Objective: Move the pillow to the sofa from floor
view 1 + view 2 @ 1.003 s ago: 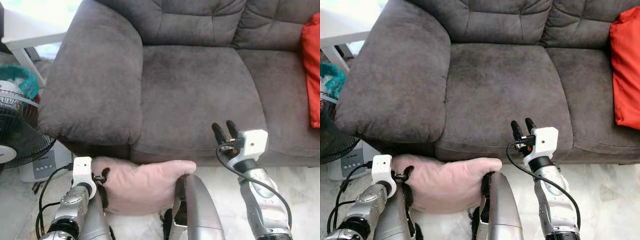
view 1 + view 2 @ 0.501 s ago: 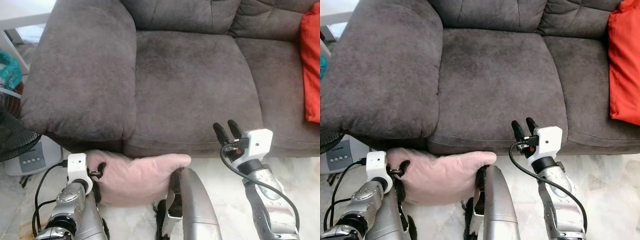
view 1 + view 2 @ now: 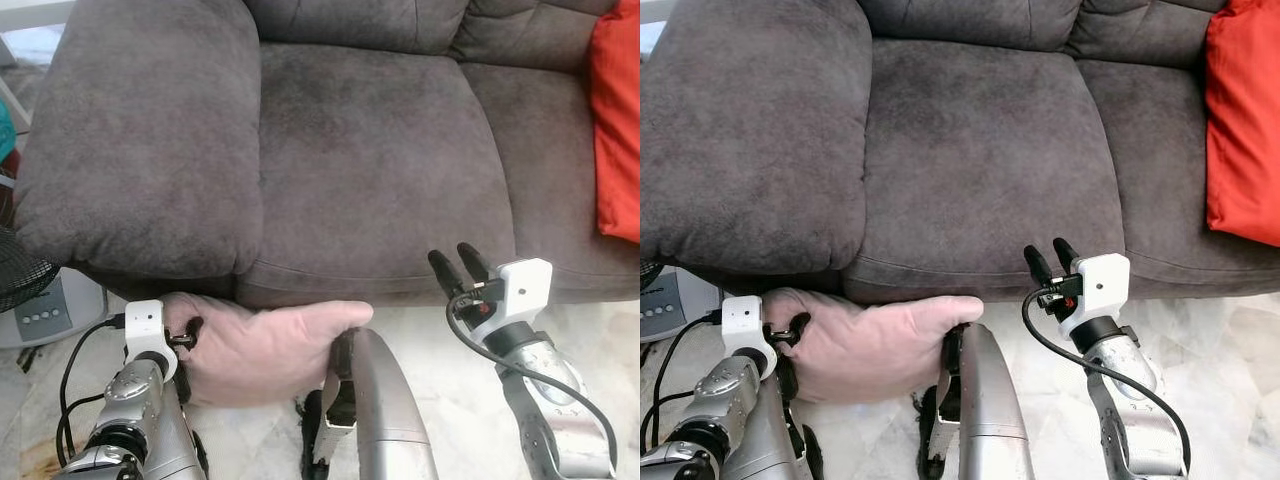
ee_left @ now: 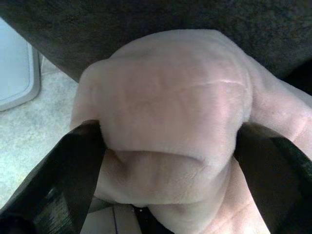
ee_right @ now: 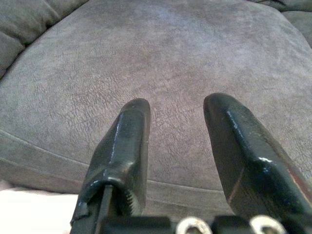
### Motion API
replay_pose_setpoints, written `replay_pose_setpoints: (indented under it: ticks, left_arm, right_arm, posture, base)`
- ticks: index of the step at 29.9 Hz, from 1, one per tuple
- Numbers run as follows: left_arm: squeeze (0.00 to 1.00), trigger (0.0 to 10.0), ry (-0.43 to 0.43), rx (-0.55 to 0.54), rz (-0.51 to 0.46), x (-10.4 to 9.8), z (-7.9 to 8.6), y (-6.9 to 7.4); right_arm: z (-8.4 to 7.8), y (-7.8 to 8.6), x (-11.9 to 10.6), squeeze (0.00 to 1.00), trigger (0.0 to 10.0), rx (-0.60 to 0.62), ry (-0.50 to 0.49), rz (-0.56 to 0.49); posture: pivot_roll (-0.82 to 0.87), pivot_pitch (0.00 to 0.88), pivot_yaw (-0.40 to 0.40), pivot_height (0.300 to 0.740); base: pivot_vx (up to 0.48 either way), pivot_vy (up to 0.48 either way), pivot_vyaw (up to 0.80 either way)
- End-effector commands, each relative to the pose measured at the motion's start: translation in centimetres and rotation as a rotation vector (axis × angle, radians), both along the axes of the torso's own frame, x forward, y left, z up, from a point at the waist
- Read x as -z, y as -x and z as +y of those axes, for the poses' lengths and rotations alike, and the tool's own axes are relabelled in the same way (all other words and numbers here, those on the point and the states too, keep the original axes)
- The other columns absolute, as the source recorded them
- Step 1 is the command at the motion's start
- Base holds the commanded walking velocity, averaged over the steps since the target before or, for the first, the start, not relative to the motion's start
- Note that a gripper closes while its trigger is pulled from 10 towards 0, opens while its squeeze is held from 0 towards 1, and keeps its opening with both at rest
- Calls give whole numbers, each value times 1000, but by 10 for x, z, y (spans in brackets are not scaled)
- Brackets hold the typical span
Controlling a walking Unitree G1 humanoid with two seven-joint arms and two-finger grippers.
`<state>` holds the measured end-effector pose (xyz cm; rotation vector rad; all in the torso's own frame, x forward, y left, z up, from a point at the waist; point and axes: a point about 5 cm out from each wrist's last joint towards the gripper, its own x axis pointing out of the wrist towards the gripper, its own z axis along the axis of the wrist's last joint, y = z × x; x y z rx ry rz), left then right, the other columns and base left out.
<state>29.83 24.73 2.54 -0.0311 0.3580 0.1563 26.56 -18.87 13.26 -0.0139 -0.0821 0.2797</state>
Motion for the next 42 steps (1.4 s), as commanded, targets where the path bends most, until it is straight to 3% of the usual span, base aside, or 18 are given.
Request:
replay_pose_setpoints:
  ticks: [1, 2, 42]
  left_arm:
    - [0, 9922, 11, -21, 45, 11, -1, 8]
    - [0, 0, 0, -23, 43, 10, 0, 7]
    - [0, 0, -11, -9, 37, 10, -7, 5]
  right_arm:
    - [-8, 5, 1, 0, 10000, 16, 11, 16]
    - [-7, 5, 1, 0, 10000, 13, 12, 19]
    - [-1, -1, 2, 0, 10000, 3, 5, 20]
  posture:
    - [-29, 343, -264, 519]
    - [-29, 343, -264, 519]
    - [-13, 322, -245, 519]
  base:
    - [0, 0, 0]
    - [0, 0, 0]
    - [0, 0, 0]
